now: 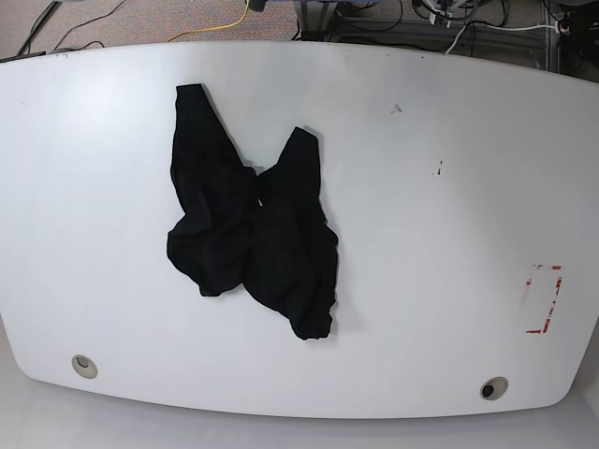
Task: Layout the t-shirt on the table in an organized manner, then fold the t-shirt properly
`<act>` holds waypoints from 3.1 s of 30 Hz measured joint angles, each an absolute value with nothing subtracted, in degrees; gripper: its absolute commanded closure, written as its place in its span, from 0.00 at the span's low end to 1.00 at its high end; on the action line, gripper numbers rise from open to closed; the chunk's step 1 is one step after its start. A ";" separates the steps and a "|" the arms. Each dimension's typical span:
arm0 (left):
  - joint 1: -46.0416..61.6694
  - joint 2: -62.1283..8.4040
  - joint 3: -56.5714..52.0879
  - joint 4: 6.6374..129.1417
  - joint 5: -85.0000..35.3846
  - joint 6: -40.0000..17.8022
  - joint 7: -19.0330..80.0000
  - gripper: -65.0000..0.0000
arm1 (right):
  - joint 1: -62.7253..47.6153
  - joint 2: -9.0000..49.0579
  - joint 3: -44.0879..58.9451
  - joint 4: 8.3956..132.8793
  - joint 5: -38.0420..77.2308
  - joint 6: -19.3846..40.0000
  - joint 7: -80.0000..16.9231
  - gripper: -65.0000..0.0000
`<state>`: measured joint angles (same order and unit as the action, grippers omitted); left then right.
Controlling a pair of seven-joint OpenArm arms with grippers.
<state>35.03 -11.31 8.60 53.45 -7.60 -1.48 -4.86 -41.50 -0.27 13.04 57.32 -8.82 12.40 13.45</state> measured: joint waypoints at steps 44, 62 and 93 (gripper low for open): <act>64.95 -11.09 -8.58 99.07 -10.11 -1.96 -4.47 0.24 | -73.34 -0.19 13.13 110.24 4.73 12.60 8.49 0.78; 61.58 -11.18 -8.08 112.20 -10.15 -1.63 -3.99 0.22 | -60.38 -0.14 14.15 114.21 4.69 12.91 8.21 0.49; 44.16 -17.85 1.45 112.66 -10.11 -2.00 -3.51 0.22 | -28.03 1.65 6.42 114.24 4.29 12.84 -20.95 0.49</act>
<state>44.16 -17.85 1.45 112.66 -10.11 -2.00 -3.51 -28.03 1.65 6.42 114.24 4.29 12.84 -20.95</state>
